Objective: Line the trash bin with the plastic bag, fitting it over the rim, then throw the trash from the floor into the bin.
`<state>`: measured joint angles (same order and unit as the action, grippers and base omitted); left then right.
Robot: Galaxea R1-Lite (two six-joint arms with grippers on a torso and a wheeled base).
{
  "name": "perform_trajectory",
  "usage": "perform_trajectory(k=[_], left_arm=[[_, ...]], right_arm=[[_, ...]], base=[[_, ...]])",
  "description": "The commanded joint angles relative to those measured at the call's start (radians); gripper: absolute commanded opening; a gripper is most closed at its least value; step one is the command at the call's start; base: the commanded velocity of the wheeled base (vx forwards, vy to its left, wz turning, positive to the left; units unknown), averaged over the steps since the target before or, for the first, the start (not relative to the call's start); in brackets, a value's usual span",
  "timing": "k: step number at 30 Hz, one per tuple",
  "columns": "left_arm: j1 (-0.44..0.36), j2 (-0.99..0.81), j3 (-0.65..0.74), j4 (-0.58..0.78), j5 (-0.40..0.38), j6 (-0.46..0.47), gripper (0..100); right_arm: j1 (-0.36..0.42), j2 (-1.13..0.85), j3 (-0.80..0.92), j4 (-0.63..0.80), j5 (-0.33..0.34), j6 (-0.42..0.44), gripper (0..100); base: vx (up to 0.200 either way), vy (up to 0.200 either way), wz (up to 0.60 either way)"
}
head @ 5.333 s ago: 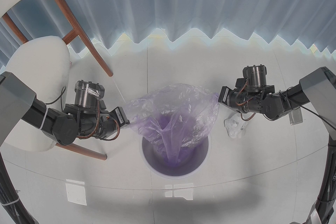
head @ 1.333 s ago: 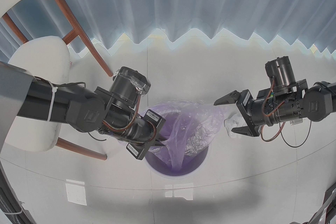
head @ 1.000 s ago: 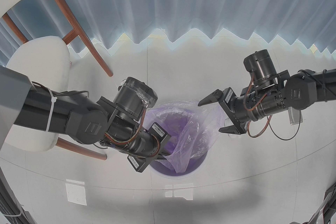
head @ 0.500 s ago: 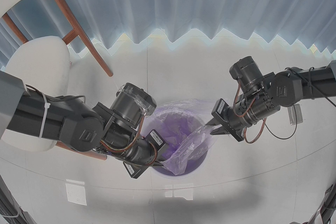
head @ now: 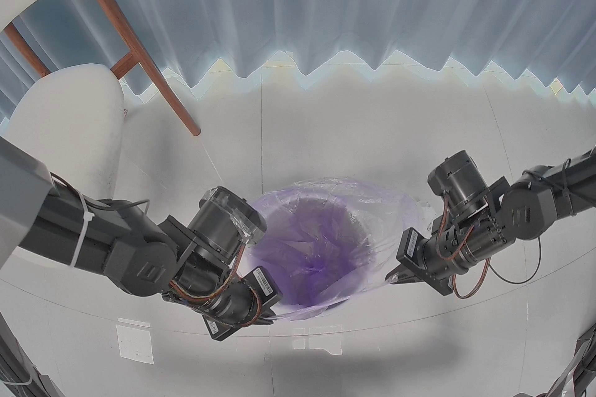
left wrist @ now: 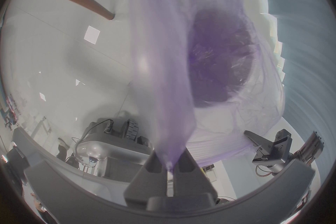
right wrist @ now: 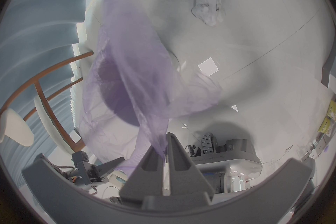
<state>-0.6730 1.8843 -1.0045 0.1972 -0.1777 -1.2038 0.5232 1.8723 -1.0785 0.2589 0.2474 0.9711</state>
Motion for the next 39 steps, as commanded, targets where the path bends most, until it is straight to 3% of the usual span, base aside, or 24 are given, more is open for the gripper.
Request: perform_trajectory(k=[1, 6, 11, 21, 22, 39], left_arm=[[-0.004, 0.041, 0.043, 0.002, 0.010, 0.004, 0], [-0.005, 0.099, 0.066, 0.002, 0.049, 0.027, 0], [-0.017, 0.144, 0.095, -0.030, 0.126, 0.086, 0], [-0.027, 0.194, 0.087, -0.079, 0.162, 0.107, 0], [-0.037, 0.228, 0.093, -0.081, 0.204, 0.153, 0], [-0.082, 0.332, -0.006, -0.084, 0.257, 0.242, 0]], right_arm=[[0.006, 0.011, 0.109, -0.064, -0.010, -0.022, 0], [0.028, 0.034, 0.167, -0.119, -0.023, -0.041, 0], [0.051, 0.094, 0.178, -0.193, -0.094, -0.048, 0], [0.070, 0.162, 0.178, -0.256, -0.148, -0.072, 0], [0.070, 0.211, 0.172, -0.262, -0.221, -0.100, 0], [0.077, 0.309, 0.138, -0.280, -0.270, -0.101, 0]], base=[[0.000, 0.000, 0.00], [0.000, 0.000, 0.00], [0.000, 0.000, 0.00], [0.000, 0.000, 0.00], [0.000, 0.000, 0.00], [0.000, 0.000, 0.00]])
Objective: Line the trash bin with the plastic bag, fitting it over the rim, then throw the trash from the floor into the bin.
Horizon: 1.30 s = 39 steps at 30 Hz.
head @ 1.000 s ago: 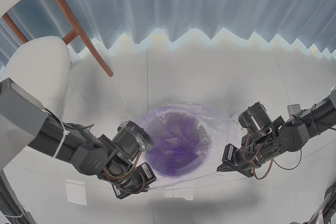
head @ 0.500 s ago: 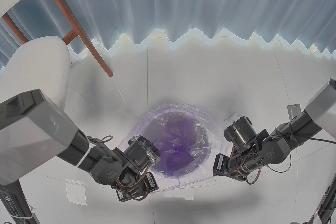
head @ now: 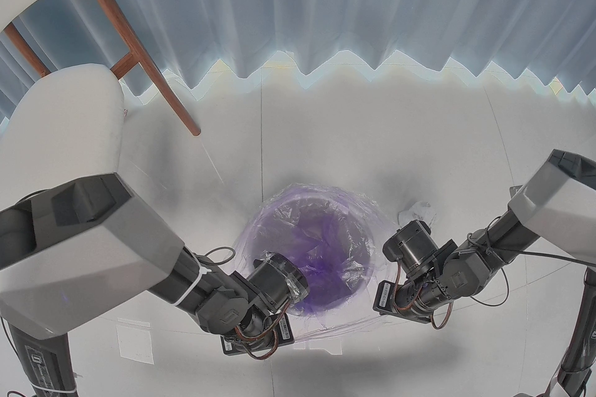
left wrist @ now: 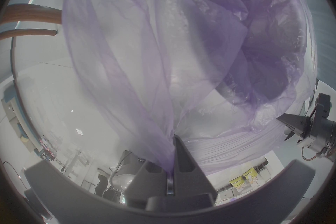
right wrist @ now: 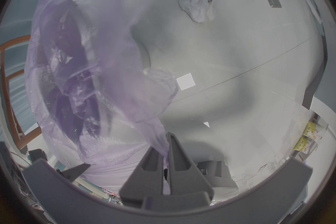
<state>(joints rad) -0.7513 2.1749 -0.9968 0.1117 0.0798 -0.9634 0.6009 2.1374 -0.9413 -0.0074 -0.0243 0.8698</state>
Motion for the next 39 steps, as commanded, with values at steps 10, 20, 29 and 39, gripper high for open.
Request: perform_trajectory(k=[10, 20, 29, 39], left_arm=[[-0.011, 0.117, -0.091, 0.002, 0.044, 0.008, 0], [-0.003, 0.137, -0.109, -0.001, 0.071, 0.006, 0], [-0.003, 0.134, -0.088, -0.004, 0.072, -0.005, 100], [-0.079, -0.158, 0.121, -0.006, 0.071, 0.006, 100]], right_arm=[[-0.029, 0.130, -0.004, -0.082, -0.069, -0.020, 0], [-0.076, 0.142, -0.044, -0.109, -0.069, -0.029, 0], [-0.075, 0.130, -0.030, -0.106, -0.028, -0.040, 100], [-0.046, -0.080, 0.091, -0.109, 0.073, -0.031, 100]], base=[[0.000, 0.000, 0.00], [0.000, 0.000, 0.00], [0.000, 0.000, 0.00], [0.000, 0.000, 0.00]])
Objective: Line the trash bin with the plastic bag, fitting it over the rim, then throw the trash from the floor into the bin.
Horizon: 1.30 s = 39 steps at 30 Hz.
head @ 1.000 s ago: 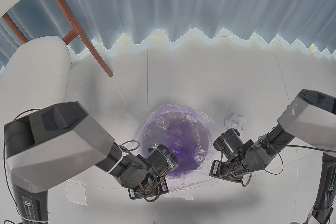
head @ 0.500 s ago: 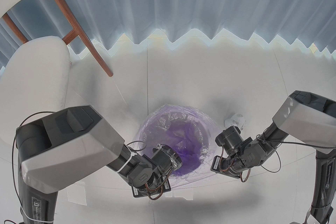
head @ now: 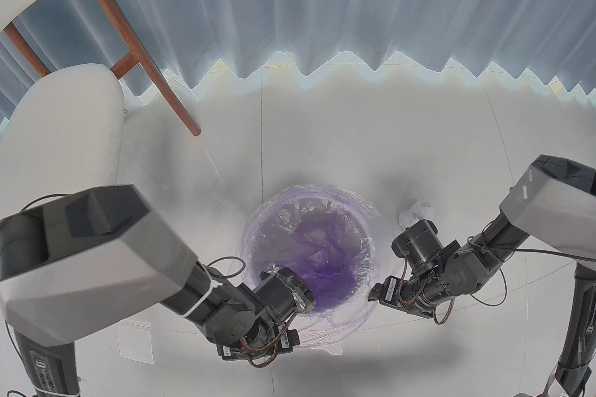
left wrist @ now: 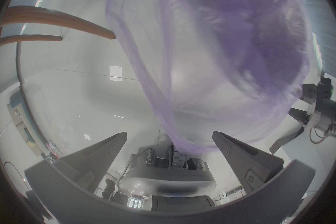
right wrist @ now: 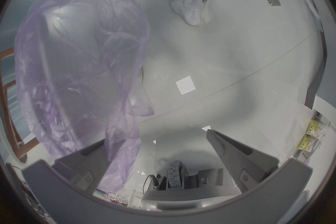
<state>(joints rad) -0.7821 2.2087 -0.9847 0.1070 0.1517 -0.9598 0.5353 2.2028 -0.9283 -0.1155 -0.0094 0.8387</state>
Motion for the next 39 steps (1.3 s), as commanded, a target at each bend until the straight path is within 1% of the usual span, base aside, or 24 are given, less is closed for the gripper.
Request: perform_trajectory(k=[1, 4, 8, 9, 10, 12, 15, 17, 20, 22, 24, 25, 26, 28, 31, 32, 34, 35, 36, 39], left_arm=[[-0.055, -0.221, 0.129, -0.001, 0.000, 0.004, 100], [-0.078, -0.339, 0.196, -0.001, -0.001, 0.003, 100], [-0.091, -0.440, 0.285, -0.004, -0.006, 0.003, 100], [-0.091, -0.443, 0.288, -0.004, -0.006, 0.003, 100], [-0.091, -0.466, 0.320, -0.023, -0.006, 0.004, 100], [-0.080, -0.491, 0.342, -0.064, -0.006, 0.006, 100], [-0.060, -0.503, 0.347, -0.112, -0.006, 0.006, 100], [-0.011, -0.508, 0.340, -0.165, -0.004, 0.006, 100], [0.037, -0.500, 0.336, -0.217, -0.008, 0.004, 100], [0.080, -0.488, 0.334, -0.271, -0.008, 0.006, 100], [0.110, -0.454, 0.331, -0.328, -0.006, 0.007, 100], [0.116, -0.449, 0.331, -0.337, -0.006, 0.007, 100], [0.146, -0.429, 0.325, -0.372, -0.006, 0.006, 100], [0.187, -0.405, 0.319, -0.403, -0.006, 0.006, 100], [0.224, -0.386, 0.302, -0.425, -0.006, 0.006, 100], [0.239, -0.379, 0.291, -0.431, -0.004, 0.006, 100], [0.254, -0.369, 0.282, -0.431, -0.004, 0.009, 100], [0.254, -0.368, 0.281, -0.431, -0.003, 0.009, 100], [0.271, -0.356, 0.268, -0.431, -0.004, 0.019, 100], [0.299, -0.327, 0.248, -0.435, -0.004, 0.078, 100]], right_arm=[[0.022, -0.172, 0.095, -0.001, 0.068, -0.001, 100], [0.023, -0.258, 0.148, -0.001, 0.094, -0.003, 100], [0.022, -0.324, 0.198, -0.003, 0.129, -0.001, 100], [0.022, -0.325, 0.200, -0.003, 0.129, -0.001, 100], [0.020, -0.330, 0.217, -0.006, 0.127, -0.003, 100], [0.012, -0.342, 0.224, -0.033, 0.126, 0.000, 100], [-0.011, -0.359, 0.232, -0.061, 0.126, 0.005, 100], [-0.032, -0.393, 0.233, -0.082, 0.129, 0.005, 100], [-0.058, -0.416, 0.221, -0.115, 0.140, 0.003, 100], [-0.075, -0.416, 0.220, -0.171, 0.160, -0.006, 100], [-0.106, -0.402, 0.217, -0.240, 0.161, -0.033, 100], [-0.110, -0.400, 0.218, -0.250, 0.160, -0.038, 100], [-0.141, -0.387, 0.221, -0.294, 0.161, -0.072, 100], [-0.178, -0.364, 0.224, -0.339, 0.163, -0.109, 100], [-0.206, -0.333, 0.218, -0.380, 0.163, -0.132, 100], [-0.230, -0.314, 0.213, -0.418, 0.163, -0.150, 100], [-0.250, -0.291, 0.215, -0.477, 0.164, -0.188, 100], [-0.252, -0.288, 0.215, -0.481, 0.166, -0.191, 100], [-0.259, -0.258, 0.218, -0.544, 0.167, -0.230, 100], [-0.253, -0.221, 0.224, -0.630, 0.189, -0.260, 100]], base=[[0.000, 0.000, 0.00], [0.000, 0.000, 0.00], [0.000, 0.000, 0.00], [0.000, 0.000, 0.00], [0.000, 0.000, 0.00], [0.000, 0.000, 0.00], [0.000, 0.000, 0.00], [0.000, 0.000, 0.00], [0.000, 0.000, 0.00], [0.000, 0.000, 0.00], [0.000, 0.000, 0.00], [0.000, 0.000, 0.00], [0.000, 0.000, 0.00], [0.000, 0.000, 0.00], [0.000, 0.000, 0.00], [0.000, 0.000, 0.00], [0.000, 0.000, 0.00], [0.000, 0.000, 0.00], [0.000, 0.000, 0.00], [0.000, 0.000, 0.00]])
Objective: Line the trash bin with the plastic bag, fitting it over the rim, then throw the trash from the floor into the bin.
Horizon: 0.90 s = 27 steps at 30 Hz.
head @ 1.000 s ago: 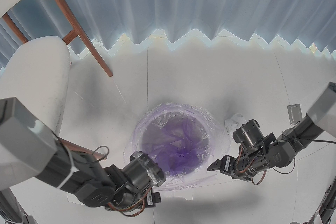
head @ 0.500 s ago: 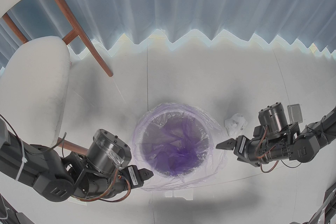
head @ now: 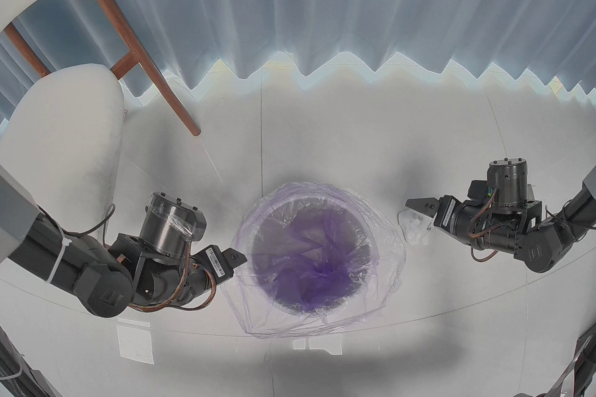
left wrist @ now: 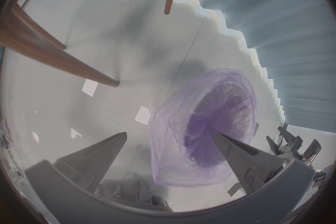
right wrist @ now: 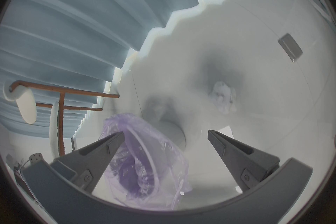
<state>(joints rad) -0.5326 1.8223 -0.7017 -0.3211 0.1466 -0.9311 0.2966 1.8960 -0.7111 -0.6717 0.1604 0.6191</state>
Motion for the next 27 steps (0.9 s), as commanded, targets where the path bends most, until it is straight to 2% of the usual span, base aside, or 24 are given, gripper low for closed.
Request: perform_trajectory(k=[1, 3, 5, 6, 10, 15, 27], left_arm=[[0.059, 0.064, -0.039, -0.016, 0.001, 0.078, 100], [0.082, 0.071, -0.038, -0.061, -0.002, 0.147, 100], [0.082, 0.071, -0.038, -0.061, -0.002, 0.147, 100], [0.092, 0.104, -0.036, -0.145, -0.005, 0.201, 100], [0.092, 0.158, -0.036, -0.260, -0.009, 0.205, 100], [0.086, 0.224, -0.028, -0.357, -0.048, 0.199, 100], [0.094, 0.249, -0.030, -0.415, -0.061, 0.173, 100]], right_arm=[[-0.013, 0.094, 0.009, -0.098, 0.034, -0.050, 100], [-0.013, 0.117, 0.007, -0.141, 0.068, -0.085, 100], [-0.013, 0.117, 0.007, -0.141, 0.068, -0.085, 100], [-0.013, 0.158, 0.002, -0.189, 0.094, -0.160, 100], [-0.013, 0.215, 0.012, -0.262, 0.148, -0.220, 100], [-0.011, 0.259, 0.002, -0.315, 0.159, -0.225, 100], [-0.011, 0.313, -0.041, -0.321, 0.188, -0.225, 100]], base=[[0.000, 0.000, 0.00], [0.000, 0.000, 0.00], [0.000, 0.000, 0.00], [0.000, 0.000, 0.00], [0.000, 0.000, 0.00], [0.000, 0.000, 0.00], [0.000, 0.000, 0.00]])
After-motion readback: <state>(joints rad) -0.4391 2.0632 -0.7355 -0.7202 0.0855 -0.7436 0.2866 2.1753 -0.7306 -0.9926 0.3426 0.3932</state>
